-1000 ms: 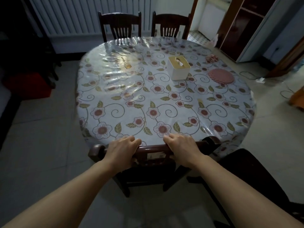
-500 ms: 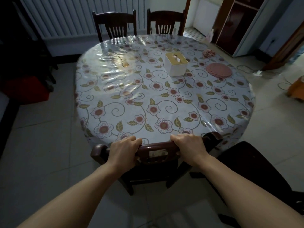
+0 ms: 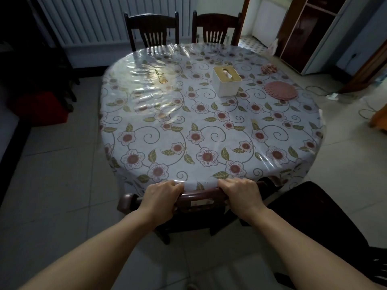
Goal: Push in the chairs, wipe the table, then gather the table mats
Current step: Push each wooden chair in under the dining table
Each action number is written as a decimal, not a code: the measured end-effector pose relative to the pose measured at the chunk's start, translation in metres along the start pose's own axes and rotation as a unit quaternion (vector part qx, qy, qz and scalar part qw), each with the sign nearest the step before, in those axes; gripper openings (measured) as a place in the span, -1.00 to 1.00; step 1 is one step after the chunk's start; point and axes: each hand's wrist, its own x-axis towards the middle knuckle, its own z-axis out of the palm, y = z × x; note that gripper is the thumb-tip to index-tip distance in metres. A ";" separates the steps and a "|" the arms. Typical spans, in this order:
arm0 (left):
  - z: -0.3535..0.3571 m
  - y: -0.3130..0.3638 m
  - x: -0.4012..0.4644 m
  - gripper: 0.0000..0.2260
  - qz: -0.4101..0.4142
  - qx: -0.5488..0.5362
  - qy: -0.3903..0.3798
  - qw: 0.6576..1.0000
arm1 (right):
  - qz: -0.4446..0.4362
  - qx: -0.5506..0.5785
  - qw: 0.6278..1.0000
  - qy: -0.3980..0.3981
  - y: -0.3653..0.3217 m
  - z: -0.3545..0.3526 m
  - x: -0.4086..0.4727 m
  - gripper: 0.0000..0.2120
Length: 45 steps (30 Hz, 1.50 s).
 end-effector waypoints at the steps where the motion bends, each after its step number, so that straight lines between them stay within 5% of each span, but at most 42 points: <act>1: 0.001 -0.002 -0.005 -0.69 0.003 0.005 -0.003 1.000 | -0.003 0.004 1.000 0.002 -0.004 0.000 -0.001 -0.62; 16: -0.013 -0.051 0.010 -0.74 0.033 0.004 0.090 0.995 | -0.002 -0.018 1.000 0.016 -0.017 0.000 0.050 -0.59; 26: 0.001 -0.039 -0.018 -0.54 0.078 0.053 0.056 0.994 | -0.025 -0.007 0.999 0.018 -0.032 0.002 0.012 -0.65; 35: 0.002 -0.024 -0.029 -0.68 0.043 0.025 0.048 0.998 | 0.004 -0.021 1.000 0.022 -0.033 0.009 -0.001 -0.68; 45: 0.002 -0.052 -0.028 -0.43 0.062 0.037 0.100 0.992 | -0.029 -0.010 0.998 0.061 -0.042 0.015 0.019 -0.71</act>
